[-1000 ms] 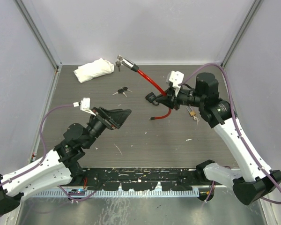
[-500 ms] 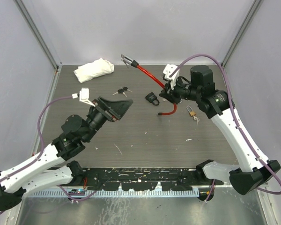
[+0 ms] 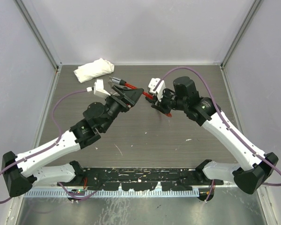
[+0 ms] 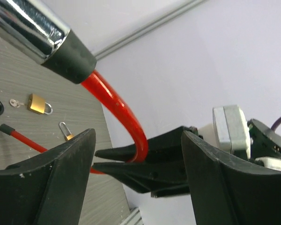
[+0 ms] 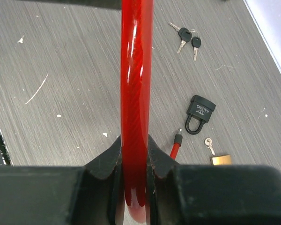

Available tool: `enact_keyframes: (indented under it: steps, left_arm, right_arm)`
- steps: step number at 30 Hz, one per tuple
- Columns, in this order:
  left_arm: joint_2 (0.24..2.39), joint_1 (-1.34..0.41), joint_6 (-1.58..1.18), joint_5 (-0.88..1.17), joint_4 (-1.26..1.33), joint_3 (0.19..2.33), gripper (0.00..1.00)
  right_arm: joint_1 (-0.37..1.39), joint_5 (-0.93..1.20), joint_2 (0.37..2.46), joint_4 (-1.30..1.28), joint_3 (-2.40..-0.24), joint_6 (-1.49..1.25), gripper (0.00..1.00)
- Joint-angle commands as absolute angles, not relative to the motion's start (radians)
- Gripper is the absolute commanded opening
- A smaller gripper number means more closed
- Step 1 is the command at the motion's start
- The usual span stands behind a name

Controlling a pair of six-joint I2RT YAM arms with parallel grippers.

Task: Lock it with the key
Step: Adjust the lock.

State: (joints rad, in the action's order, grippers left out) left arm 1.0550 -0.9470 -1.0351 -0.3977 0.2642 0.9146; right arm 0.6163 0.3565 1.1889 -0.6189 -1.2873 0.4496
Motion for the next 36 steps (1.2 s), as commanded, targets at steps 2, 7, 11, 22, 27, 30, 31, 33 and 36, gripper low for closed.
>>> enact_keyframes:
  steps: [2, 7, 11, 22, 27, 30, 31, 33, 36]
  left_arm:
    - [1.076, -0.945, -1.066, -0.513, 0.348, 0.952, 0.69]
    - [1.12, -0.946, -1.042, -0.499, 0.361, 0.967, 0.35]
    - [1.123, -0.945, -0.942, -0.436, 0.379, 0.966, 0.01]
    - [0.986, -0.874, -0.316, 0.06, 0.025, 1.115, 0.0]
    - [1.043, -0.732, -0.201, 0.51, -0.084, 1.276, 0.0]
    - [1.114, -0.674, -0.202, 0.746, -0.067, 1.366, 0.0]
    - [1.137, -0.662, -0.2, 0.802, -0.062, 1.395, 0.0]
    - [1.179, -0.641, -0.216, 0.879, -0.041, 1.448, 0.0]
    - [1.237, -0.63, -0.253, 0.932, 0.015, 1.5, 0.0]
  right_arm:
    - [0.662, 0.276, 1.14, -0.485, -1.25, 0.462, 0.01]
    - [0.695, 0.253, 1.127, -0.481, -1.214, 0.489, 0.01]
    - [0.705, 0.329, 1.09, -0.492, -1.188, 0.509, 0.02]
    - [0.605, 0.769, 1.003, -0.662, -1.266, 0.479, 0.73]
    - [0.545, 0.977, 1.027, -0.556, -1.271, 0.356, 0.86]
    - [0.545, 1.079, 1.063, -0.378, -1.248, 0.195, 0.87]
    - [0.545, 1.104, 1.073, -0.283, -1.227, 0.117, 0.87]
    - [0.548, 1.132, 1.088, -0.099, -1.196, -0.043, 0.87]
    - [0.553, 1.096, 1.127, 0.082, -1.179, -0.17, 0.86]
